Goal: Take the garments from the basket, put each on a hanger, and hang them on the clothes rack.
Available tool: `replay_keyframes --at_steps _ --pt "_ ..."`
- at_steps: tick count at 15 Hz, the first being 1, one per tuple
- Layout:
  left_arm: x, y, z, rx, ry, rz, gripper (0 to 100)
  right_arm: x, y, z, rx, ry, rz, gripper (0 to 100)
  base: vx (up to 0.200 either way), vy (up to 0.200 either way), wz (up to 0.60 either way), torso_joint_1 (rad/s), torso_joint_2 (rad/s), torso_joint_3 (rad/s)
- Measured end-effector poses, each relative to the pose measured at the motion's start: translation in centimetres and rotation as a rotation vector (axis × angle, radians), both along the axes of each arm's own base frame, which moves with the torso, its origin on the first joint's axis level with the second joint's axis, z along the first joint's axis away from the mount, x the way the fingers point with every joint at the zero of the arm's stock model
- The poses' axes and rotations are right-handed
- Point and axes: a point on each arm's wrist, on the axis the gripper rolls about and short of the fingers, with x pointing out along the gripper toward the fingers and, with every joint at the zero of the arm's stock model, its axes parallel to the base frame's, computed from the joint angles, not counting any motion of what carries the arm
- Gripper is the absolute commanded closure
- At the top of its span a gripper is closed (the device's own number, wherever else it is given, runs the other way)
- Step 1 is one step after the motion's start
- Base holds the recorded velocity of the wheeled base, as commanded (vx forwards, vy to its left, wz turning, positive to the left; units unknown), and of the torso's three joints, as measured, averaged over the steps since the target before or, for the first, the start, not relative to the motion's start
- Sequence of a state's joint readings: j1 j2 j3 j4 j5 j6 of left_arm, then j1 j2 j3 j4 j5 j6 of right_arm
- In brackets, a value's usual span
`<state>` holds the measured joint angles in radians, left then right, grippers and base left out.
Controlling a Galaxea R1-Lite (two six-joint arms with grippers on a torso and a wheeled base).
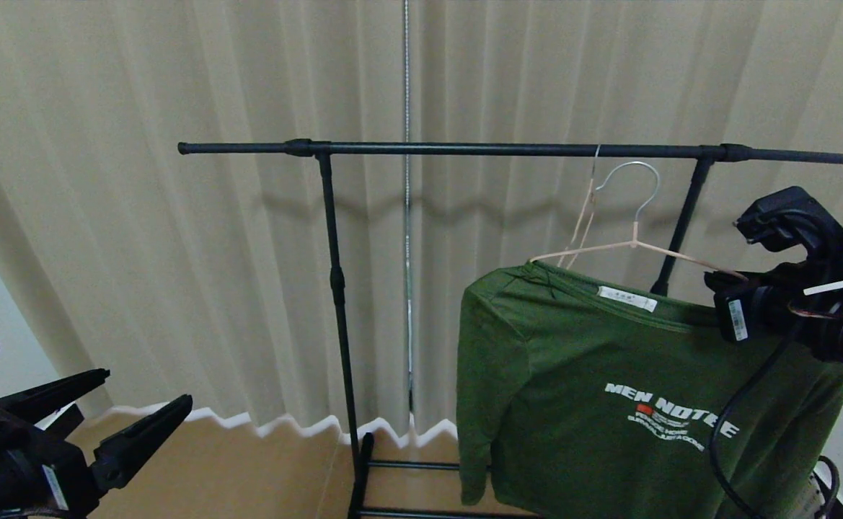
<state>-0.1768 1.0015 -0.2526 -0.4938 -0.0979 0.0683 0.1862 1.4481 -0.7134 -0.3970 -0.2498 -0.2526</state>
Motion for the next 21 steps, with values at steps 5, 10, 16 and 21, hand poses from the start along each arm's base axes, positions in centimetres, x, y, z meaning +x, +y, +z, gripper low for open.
replay_keyframes --at_steps 5,10,16,21 --pt "0.0 0.0 -0.03 -0.003 0.002 0.0 0 0.01 0.01 0.04 0.0 -0.002 0.0 100 0.0 0.12 0.0 0.0 0.0 0.0" --pt "-0.02 0.04 -0.11 -0.004 0.005 0.004 0 0.01 -0.11 0.04 -0.011 0.0 -0.03 100 0.0 0.0 0.0 0.0 0.0 0.0" --pt "0.46 0.08 -0.23 -0.005 0.024 0.016 0 0.3 -0.73 0.19 -0.001 -0.014 -0.107 100 0.033 0.0 0.0 0.001 0.0 0.0" --pt "0.63 0.12 -0.28 -0.004 0.032 0.023 0 0.31 -0.84 0.1 0.008 -0.011 -0.114 100 0.2 0.0 0.0 0.007 0.0 0.003"
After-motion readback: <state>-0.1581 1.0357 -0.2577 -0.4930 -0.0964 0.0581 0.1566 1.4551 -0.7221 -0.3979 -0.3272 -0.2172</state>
